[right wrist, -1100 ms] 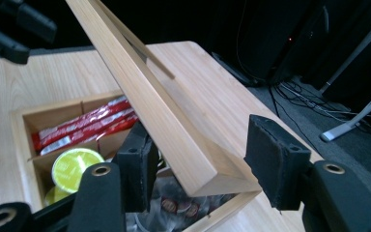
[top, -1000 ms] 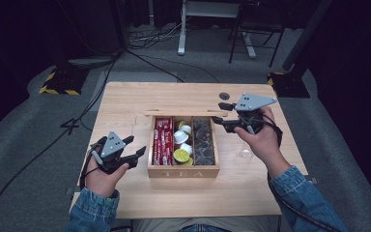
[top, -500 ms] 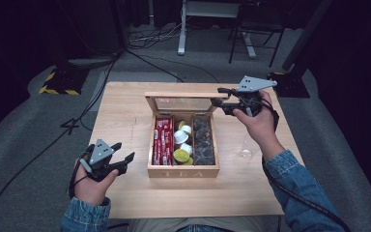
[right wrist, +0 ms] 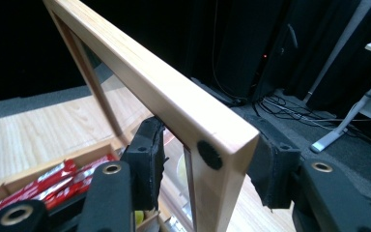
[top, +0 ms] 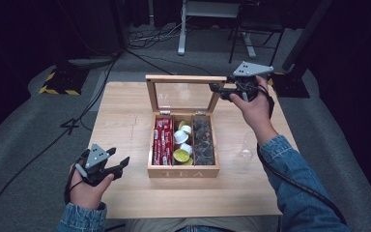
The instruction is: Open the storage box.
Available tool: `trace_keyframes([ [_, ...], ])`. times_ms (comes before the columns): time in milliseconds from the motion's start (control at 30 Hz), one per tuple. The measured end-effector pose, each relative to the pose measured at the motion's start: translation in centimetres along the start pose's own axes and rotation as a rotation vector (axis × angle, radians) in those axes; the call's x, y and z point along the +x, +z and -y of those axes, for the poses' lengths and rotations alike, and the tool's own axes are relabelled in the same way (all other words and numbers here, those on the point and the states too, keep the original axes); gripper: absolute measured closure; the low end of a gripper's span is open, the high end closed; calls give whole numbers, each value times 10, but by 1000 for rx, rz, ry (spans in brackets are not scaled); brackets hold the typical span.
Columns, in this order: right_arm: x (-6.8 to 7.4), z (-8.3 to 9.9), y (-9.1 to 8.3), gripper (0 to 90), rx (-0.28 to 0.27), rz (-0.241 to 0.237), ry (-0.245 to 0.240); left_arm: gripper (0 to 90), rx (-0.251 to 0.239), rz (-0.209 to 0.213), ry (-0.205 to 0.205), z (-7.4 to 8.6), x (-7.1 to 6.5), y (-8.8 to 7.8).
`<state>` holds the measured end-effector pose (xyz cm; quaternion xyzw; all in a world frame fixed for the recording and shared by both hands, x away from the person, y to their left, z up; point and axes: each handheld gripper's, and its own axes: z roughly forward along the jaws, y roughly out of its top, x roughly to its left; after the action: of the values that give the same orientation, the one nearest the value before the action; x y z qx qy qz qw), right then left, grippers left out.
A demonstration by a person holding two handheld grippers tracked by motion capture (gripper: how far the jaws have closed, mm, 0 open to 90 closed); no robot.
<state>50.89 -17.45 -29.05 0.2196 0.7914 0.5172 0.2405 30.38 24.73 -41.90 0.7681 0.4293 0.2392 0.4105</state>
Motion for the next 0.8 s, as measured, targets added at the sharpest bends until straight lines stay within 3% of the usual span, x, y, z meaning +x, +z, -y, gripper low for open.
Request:
trace_keyframes([
  [267, -10, -1, 18, 518, 10, 45, 24, 396, 1, 10, 5, -1, 1, 4],
  [400, -13, -2, 27, 497, 47, 80, -8, 394, 4, 14, 8, -1, 2, 6],
  [533, -18, -4, 35, 473, 61, 103, -7, 391, 8, 21, 10, -1, 2, 9],
  [800, -24, 3, 48, 455, 84, 128, 25, 386, 15, 31, 20, -2, 1, 13],
])
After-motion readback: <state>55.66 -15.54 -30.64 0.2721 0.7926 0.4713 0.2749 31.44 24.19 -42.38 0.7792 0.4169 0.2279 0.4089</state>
